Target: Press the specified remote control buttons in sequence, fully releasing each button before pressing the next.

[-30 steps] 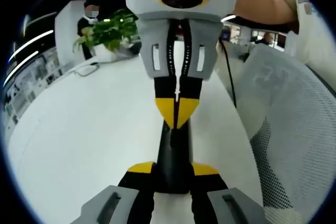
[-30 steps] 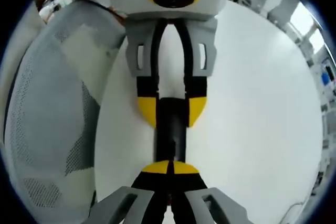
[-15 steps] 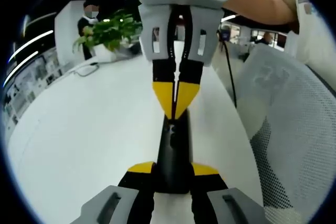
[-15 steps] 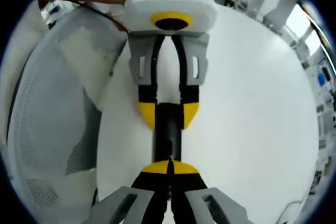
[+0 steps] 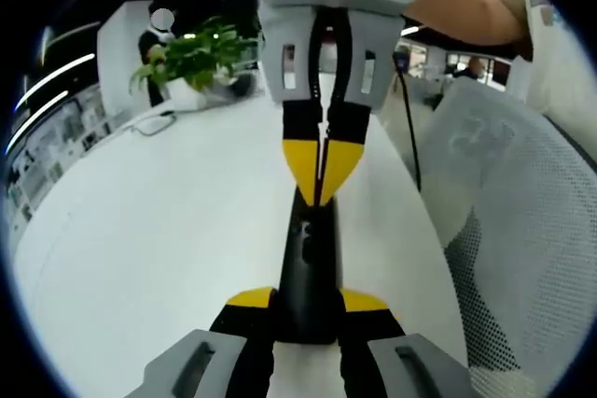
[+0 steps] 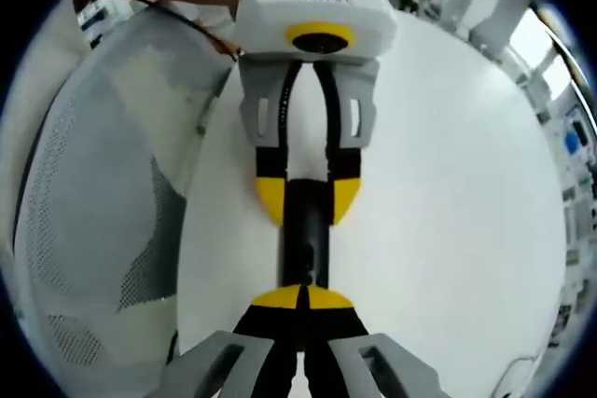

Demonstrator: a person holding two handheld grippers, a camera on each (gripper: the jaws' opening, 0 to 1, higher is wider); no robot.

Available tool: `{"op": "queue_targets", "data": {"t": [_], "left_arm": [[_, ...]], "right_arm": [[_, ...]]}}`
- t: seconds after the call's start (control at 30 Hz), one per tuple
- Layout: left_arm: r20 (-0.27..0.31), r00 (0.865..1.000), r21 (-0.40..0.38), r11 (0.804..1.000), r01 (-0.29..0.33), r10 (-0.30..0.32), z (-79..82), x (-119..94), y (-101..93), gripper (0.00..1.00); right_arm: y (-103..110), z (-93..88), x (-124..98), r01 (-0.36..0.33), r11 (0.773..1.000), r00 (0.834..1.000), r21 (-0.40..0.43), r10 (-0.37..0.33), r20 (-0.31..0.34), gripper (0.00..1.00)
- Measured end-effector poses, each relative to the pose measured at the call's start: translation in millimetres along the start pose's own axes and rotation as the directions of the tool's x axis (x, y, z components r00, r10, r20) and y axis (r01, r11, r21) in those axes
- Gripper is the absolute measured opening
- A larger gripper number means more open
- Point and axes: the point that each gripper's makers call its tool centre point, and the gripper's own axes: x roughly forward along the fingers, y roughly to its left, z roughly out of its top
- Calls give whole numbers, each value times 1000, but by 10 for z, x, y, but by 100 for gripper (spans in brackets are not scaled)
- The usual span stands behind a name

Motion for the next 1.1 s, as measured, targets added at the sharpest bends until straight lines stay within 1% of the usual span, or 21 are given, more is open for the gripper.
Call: {"op": "queue_targets", "data": {"t": [0.33,0.6,0.77,1.1], "left_arm": [[2,1000,-1,1000,0,0,9,-5,-13,24],[5,1000,-1,1000,0,0,10,-5,-12,24],[6,1000,-2,1000,0,0,7,-2,-5,24],[7,1000,-2,1000,2,-2,10,-6,-10,24]], "right_arm": [[53,26,48,-13,1000,1000,-9,13,3,0],[74,2,117,-24,1000,1000,-14,24,-1,0],[90,-30,181,-32,999,999,-16,32,-15,0],[76,-34,213,-27,999,999,-21,26,-19,0]]}}
